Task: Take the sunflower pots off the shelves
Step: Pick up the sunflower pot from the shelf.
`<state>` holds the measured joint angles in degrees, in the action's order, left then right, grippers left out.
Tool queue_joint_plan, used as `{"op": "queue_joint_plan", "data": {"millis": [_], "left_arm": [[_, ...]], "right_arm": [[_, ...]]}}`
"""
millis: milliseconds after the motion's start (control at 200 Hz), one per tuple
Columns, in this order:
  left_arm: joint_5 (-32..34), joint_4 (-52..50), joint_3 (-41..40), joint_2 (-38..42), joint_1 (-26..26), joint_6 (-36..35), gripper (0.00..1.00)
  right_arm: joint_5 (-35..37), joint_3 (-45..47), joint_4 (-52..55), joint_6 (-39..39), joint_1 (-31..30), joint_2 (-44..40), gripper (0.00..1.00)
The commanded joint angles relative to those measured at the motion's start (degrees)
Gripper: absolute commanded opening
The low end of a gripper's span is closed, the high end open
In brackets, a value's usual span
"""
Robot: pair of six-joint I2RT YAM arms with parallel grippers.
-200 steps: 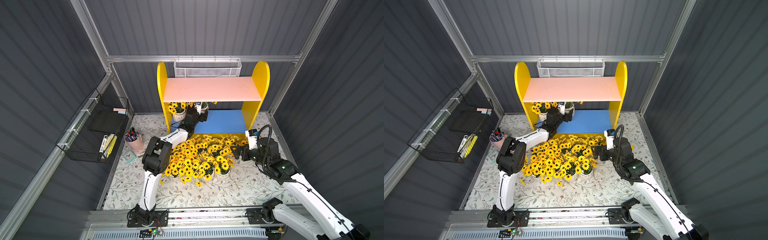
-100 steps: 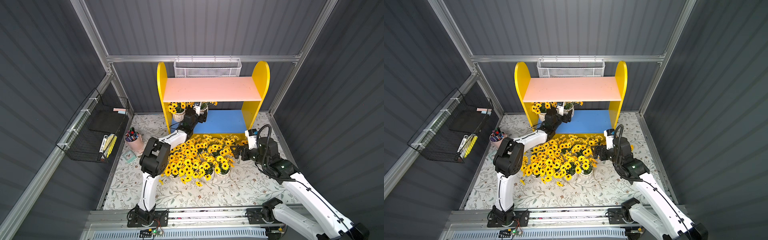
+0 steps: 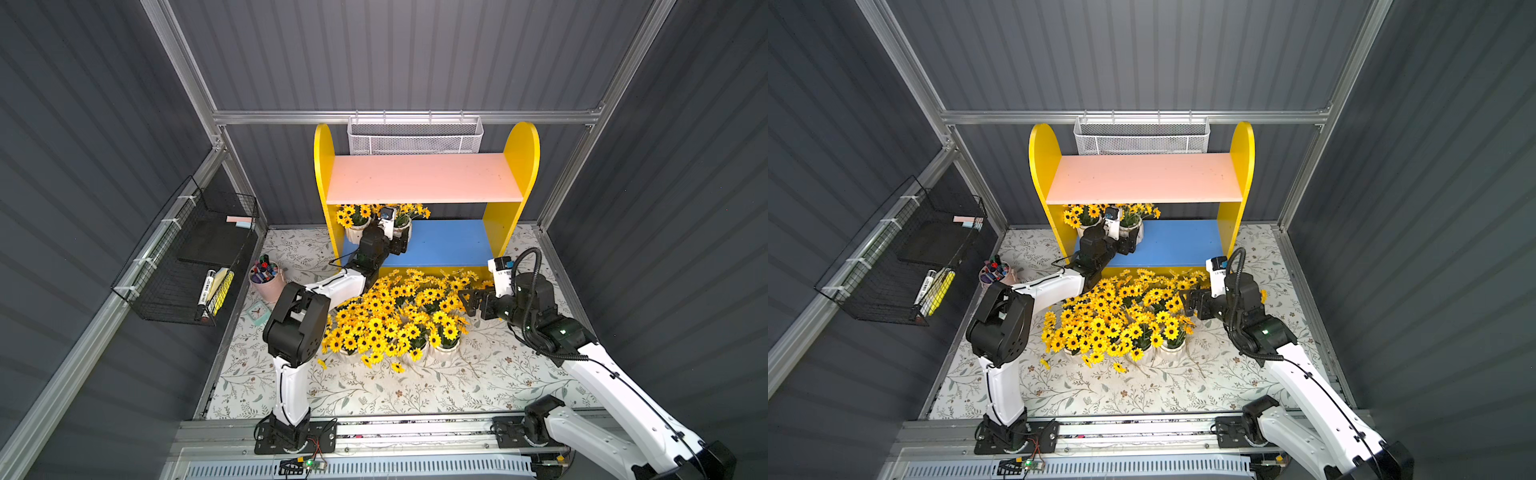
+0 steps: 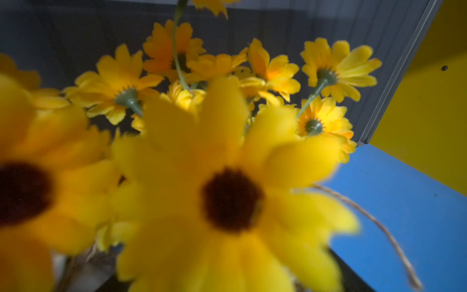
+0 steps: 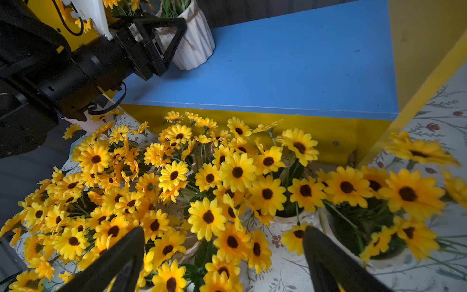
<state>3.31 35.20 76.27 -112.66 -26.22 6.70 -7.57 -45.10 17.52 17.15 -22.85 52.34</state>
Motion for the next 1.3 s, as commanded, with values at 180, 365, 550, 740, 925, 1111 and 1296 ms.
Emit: {"op": "queue_joint_plan", "data": {"millis": [180,365,550,740,925,1111,1296], "left_arm": [[-5.1,-3.0,-5.1,4.3,-4.0,1.7,0.83],[-6.3,-6.3,-6.5,7.1,-5.1,-0.3,0.99],[-5.5,-9.4,-5.2,7.3,-5.0,-4.4,0.99],[-4.1,-11.3,-1.3,4.4,-4.4,-3.4,1.0],[-9.2,-8.9,-0.1,3.1,-2.9,0.2,0.99],[-13.7,-10.7,3.1,1.1,-2.5,0.8,1.0],[-15.4,-11.3,6.3,-0.7,-2.1,0.9,0.99]], "right_arm": [[-1.0,-0.8,-1.0,0.2,0.3,0.4,0.99],[-0.7,-0.6,-1.0,-0.1,0.3,0.1,0.99],[-0.7,-0.4,-1.1,-0.3,0.3,0.0,0.99],[-1.1,0.0,-1.5,0.2,0.3,-0.3,0.99],[-1.3,0.4,-1.3,0.0,0.3,-0.3,0.99],[-1.5,0.3,-1.3,-0.2,0.3,0.0,0.99],[-1.5,0.3,-1.7,-0.2,0.3,0.1,0.99]]}}
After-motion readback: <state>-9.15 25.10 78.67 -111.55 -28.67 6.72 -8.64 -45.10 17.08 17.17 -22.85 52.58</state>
